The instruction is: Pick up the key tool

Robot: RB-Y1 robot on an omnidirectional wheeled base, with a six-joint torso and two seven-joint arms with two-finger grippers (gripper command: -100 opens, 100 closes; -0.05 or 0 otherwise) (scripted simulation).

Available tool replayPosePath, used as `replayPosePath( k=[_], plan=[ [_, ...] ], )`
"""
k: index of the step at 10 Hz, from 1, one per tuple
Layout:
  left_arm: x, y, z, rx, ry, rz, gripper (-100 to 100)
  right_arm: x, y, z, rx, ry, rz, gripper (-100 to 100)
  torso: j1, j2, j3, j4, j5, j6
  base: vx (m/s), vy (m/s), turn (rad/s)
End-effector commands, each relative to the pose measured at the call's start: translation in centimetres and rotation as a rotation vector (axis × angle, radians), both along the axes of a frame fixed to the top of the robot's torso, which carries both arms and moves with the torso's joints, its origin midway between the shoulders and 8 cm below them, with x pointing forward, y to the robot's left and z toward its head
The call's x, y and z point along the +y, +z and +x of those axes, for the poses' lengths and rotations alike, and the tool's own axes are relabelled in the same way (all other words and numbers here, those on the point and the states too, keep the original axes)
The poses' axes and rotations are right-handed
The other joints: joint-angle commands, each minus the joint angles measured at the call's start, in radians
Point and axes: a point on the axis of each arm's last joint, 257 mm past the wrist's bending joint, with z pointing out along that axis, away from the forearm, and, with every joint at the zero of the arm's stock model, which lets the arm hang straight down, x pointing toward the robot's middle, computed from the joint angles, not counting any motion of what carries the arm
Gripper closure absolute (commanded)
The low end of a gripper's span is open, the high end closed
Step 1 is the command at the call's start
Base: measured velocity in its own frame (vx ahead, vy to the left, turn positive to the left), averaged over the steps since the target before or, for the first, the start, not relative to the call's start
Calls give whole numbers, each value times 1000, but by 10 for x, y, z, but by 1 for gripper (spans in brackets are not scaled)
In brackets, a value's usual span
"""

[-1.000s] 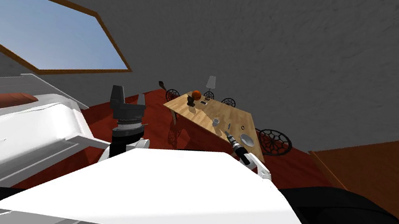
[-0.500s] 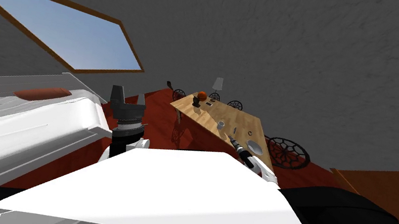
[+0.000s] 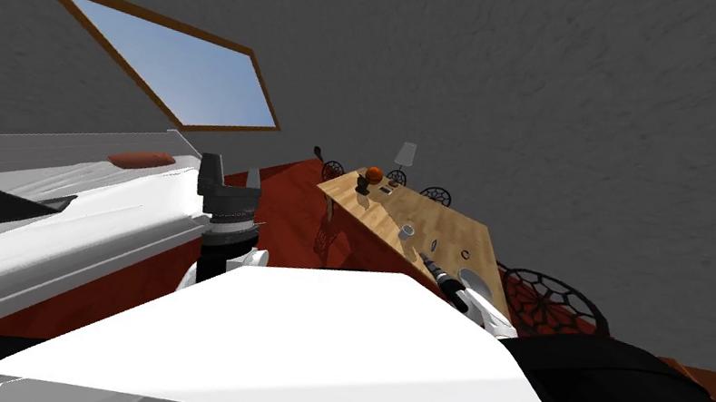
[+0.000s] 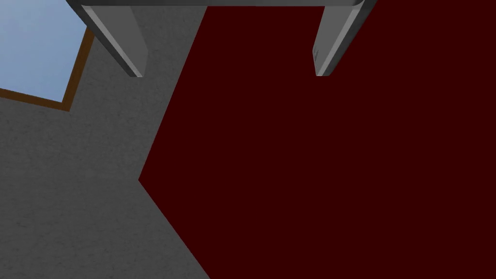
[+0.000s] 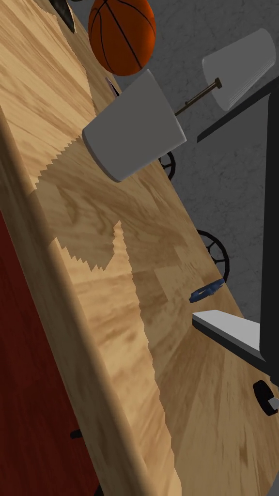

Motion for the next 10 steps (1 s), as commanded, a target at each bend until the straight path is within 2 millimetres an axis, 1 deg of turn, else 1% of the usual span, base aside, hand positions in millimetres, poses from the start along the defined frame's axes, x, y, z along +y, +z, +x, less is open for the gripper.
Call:
replayPosePath(
  k=[1, 2, 3, 4, 5, 6, 7, 8, 9, 10],
  plan=[
    [0, 0, 0, 0, 0, 0, 0, -16, -9, -13, 33, -25, -16, -100, 0, 0, 0, 0, 0, 0, 33, 12, 136],
    [0, 0, 0, 0, 0, 0, 0, -31, -11, -25, 62, -41, -34, -100, 0, 0, 0, 0, 0, 1, 42, 21, 231],
    [0, 0, 0, 0, 0, 0, 0, -38, -15, -32, 78, -54, -40, -100, 0, -1, 0, 0, 0, 0, 34, 12, 167],
    [0, 0, 0, 0, 0, 0, 0, -39, -16, -34, 81, -58, -42, -100, 0, 0, 0, 0, 0, 1, 13, 1, -11],
    [0, 0, 0, 0, 0, 0, 0, -57, -20, -51, 117, -81, -62, -100, -1, 1, 1, 0, 0, 1, 23, 10, 259],
    [0, 0, 0, 0, 0, 0, 0, -78, -24, -74, 162, -114, -84, -100, -1, 1, 0, 0, 0, 0, 55, 5, 366],
    [0, 0, 0, 0, 0, 0, 0, -82, -26, -79, 171, -122, -88, -100, -1, -1, -1, 0, 0, 0, 61, -2, 129],
    [0, 0, 0, 0, 0, 0, 0, -97, -28, -97, 204, -145, -104, -100, -1, -2, -1, 0, 0, 1, 72, 5, 190],
    [0, 0, 0, 0, 0, 0, 0, -98, -28, -99, 206, -148, -105, -100, -1, -2, -1, 0, 0, 1, 44, -2, 137],
    [0, 0, 0, 0, 0, 0, 0, -115, -31, -123, 247, -178, -123, -100, -1, -1, -1, 0, 0, 1, 48, -9, 232]
  ],
)
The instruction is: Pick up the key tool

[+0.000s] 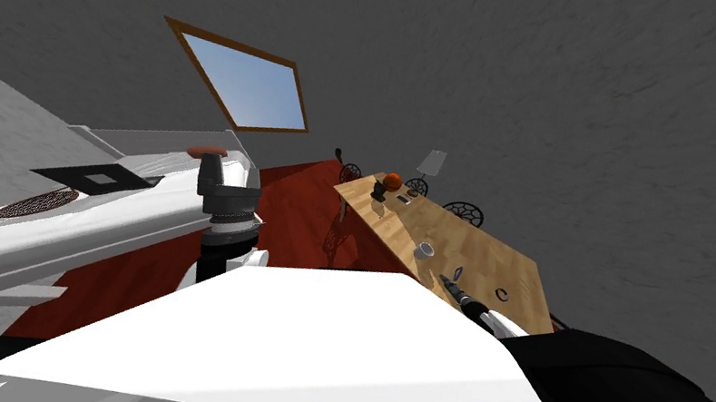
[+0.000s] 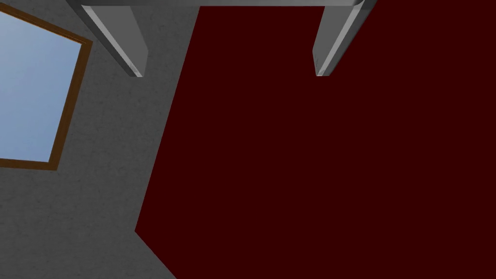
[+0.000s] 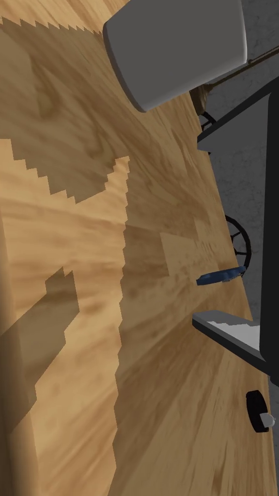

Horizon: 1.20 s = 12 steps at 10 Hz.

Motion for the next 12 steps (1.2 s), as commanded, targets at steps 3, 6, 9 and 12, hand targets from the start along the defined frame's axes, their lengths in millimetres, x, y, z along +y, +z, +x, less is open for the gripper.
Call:
replayPosePath(
  k=[3, 6, 9, 12],
  plan=[
    [0, 0, 0, 0, 0, 0, 0, -37, -1, -51, 85, -66, -35, -100, 0, 1, 0, 0, 0, 0, 47, -11, 213],
    [0, 0, 0, 0, 0, 0, 0, -60, -1, -97, 153, -122, -57, -100, -1, 0, 0, 0, 0, 0, 64, -35, 166],
    [0, 0, 0, 0, 0, 0, 0, -81, 1, -142, 216, -179, -78, -100, -2, -3, -2, -1, -1, 0, 78, -40, 156],
    [0, 0, 0, 0, 0, 0, 0, -81, 0, -164, 243, -193, -68, -100, 0, 0, 0, 0, 0, 0, 42, -30, 106]
  ],
)
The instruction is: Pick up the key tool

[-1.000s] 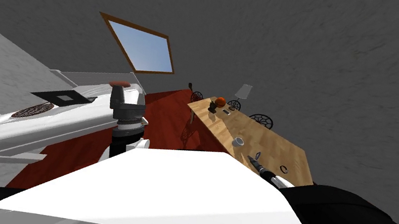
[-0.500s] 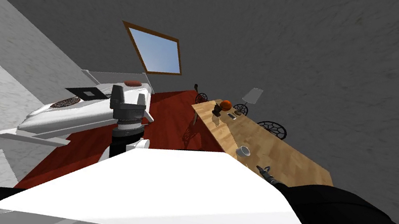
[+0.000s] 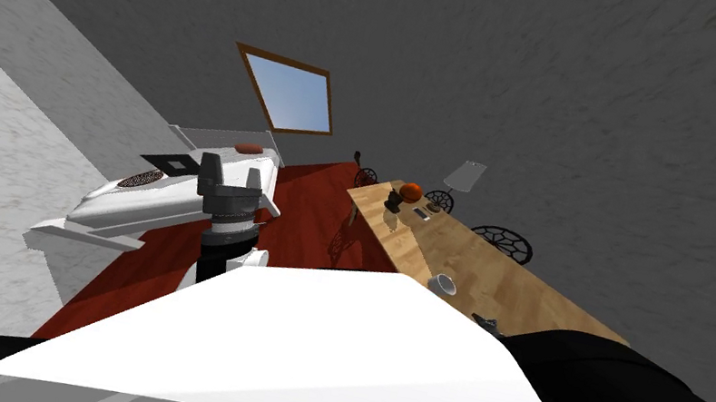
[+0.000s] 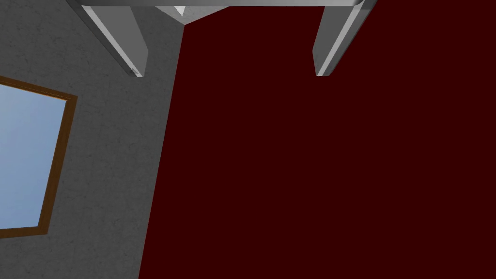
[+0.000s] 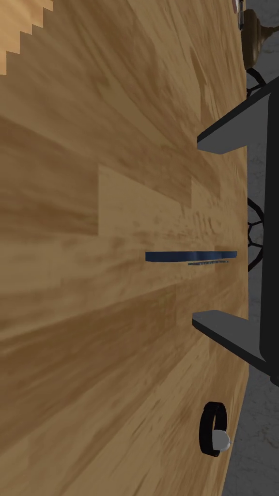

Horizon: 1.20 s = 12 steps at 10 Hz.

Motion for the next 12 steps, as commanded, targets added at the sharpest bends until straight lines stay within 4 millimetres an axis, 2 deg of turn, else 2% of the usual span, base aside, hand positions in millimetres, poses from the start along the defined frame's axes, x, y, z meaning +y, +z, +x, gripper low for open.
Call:
replayPosePath(
  k=[1, 2, 3, 6, 7, 8, 10, 11, 12],
  plan=[
    [0, 0, 0, 0, 0, 0, 0, -3, 0, -4, 7, -3, 1, -100, 0, 0, 0, 0, 0, 0, 27, -26, -30],
    [0, 0, 0, 0, 0, 0, 0, -5, -1, -18, 23, -18, 3, -100, 1, 1, 1, 0, 0, 0, 24, -25, 60],
    [0, 0, 0, 0, 0, 0, 0, -6, -2, -39, 47, -42, 7, -100, 1, 2, 1, 0, 0, 0, 52, -57, 175],
    [0, 0, 0, 0, 0, 0, 0, -5, -3, -38, 48, -37, 9, -100, 1, 1, 1, 0, 0, 0, 29, -25, 25],
    [0, 0, 0, 0, 0, 0, 0, -6, -2, -38, 47, -40, 8, 0, 2, 3, 1, 1, 0, 0, 0, 0, 0],
    [0, 0, 0, 0, 0, 0, 0, 1, -12, -38, 47, -47, 7, -100, 3, 3, 2, 1, 1, 0, 0, -49, 48],
    [0, 0, 0, 0, 0, 0, 0, 6, -21, -37, 48, -52, 8, -100, -1, 4, 2, 1, 0, 0, -14, -76, 46],
    [0, 0, 0, 0, 0, 0, 0, 5, -17, -39, 47, -52, 8, -100, -2, 4, 3, 1, -1, 0, -2, -37, 9],
    [0, 0, 0, 0, 0, 0, 0, 5, -18, -39, 48, -51, 7, 100, 0, 4, 2, 1, 0, 0, -1, -7, 1]
  ],
)
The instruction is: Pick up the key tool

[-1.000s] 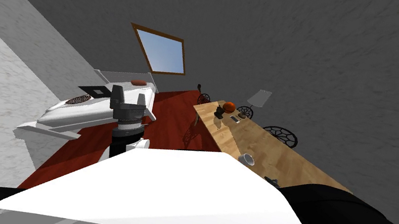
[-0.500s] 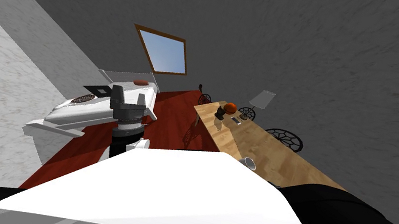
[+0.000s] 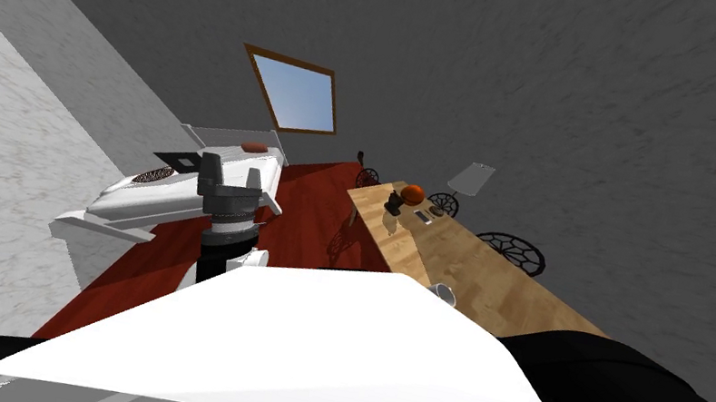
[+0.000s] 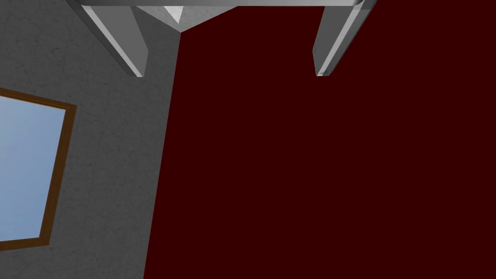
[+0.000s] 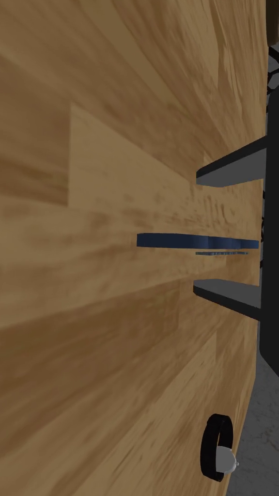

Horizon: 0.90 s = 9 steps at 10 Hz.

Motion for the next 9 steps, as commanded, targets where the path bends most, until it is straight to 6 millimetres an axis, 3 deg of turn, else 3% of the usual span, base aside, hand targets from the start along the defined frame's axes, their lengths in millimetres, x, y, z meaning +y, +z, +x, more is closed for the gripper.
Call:
replayPosePath(
  k=[1, 4, 5, 6, 8, 9],
  plan=[
    [0, 0, 0, 0, 0, 0, 0, 0, 0, 0, 0, 0, 0, 100, 0, 0, 0, 0, 0, 0, -2, -4, -19],
    [0, 0, 0, 0, 0, 0, 0, 0, 0, -3, 0, -9, 1, 100, 2, 0, 1, 1, 1, -3, 0, 1, -6],
    [0, 0, 0, 0, 0, 0, 0, 0, 0, -2, -1, -8, 1, 0, 2, 0, 0, 1, 1, -3, 0, 0, 0],
    [0, 0, 0, 0, 0, 0, 0, -9, 11, 1, -1, 8, 0, 100, 2, 0, 0, 1, 1, -3, 4, 65, -46],
    [0, 0, 0, 0, 0, 0, 0, -9, 11, 0, 0, 9, -2, 100, 9, 0, 0, 0, 2, -1, 6, 77, -44],
    [0, 0, 0, 0, 0, 0, 0, -9, 11, 0, -1, 9, 0, 0, 7, 0, 0, 0, 2, -2, 0, 10, 0]
  ],
)
